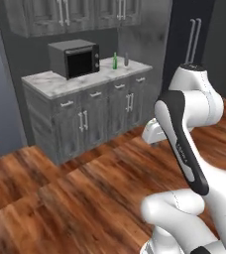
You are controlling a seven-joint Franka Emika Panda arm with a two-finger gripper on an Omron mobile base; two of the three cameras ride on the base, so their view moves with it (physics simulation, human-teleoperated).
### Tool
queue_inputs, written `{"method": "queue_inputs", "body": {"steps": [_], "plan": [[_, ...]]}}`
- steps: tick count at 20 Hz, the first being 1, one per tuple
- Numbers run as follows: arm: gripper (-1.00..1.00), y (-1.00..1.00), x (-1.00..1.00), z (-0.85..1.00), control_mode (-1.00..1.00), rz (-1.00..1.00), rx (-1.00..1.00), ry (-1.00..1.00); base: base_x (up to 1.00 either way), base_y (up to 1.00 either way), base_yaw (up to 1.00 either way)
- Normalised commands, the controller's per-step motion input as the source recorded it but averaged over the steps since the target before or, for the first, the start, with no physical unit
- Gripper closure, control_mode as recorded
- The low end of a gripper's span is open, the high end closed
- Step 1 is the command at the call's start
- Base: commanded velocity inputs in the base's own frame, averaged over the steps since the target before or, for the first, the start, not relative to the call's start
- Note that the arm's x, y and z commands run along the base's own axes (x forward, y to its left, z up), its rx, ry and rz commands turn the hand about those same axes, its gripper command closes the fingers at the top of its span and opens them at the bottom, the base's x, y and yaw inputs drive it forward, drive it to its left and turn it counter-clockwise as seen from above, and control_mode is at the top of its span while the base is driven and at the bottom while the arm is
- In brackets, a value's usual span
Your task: Place the drinks on the dining counter in a tight cluster.
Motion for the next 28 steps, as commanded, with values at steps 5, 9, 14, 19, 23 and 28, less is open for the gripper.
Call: {"method": "queue_inputs", "body": {"steps": [5, 9, 14, 19, 23, 28], "plan": [[-1.00, 0.00, 0.00, 0.00, 1.00, 0.00, 0.00, 0.00, 1.00, 0.13, -0.37], [-1.00, 0.00, 0.00, 0.00, 1.00, 0.00, 0.00, 0.00, 1.00, -0.24, -0.15], [-1.00, 0.00, 0.00, 0.00, 1.00, 0.00, 0.00, 0.00, 1.00, -0.50, 0.04], [-1.00, 0.00, 0.00, 0.00, 1.00, 0.00, 0.00, 0.00, 1.00, -0.50, 0.14], [-1.00, 0.00, 0.00, 0.00, 1.00, 0.00, 0.00, 0.00, 1.00, -0.24, 0.25], [-1.00, 0.00, 0.00, 0.00, 1.00, 0.00, 0.00, 0.00, 1.00, -0.22, 0.36]]}}
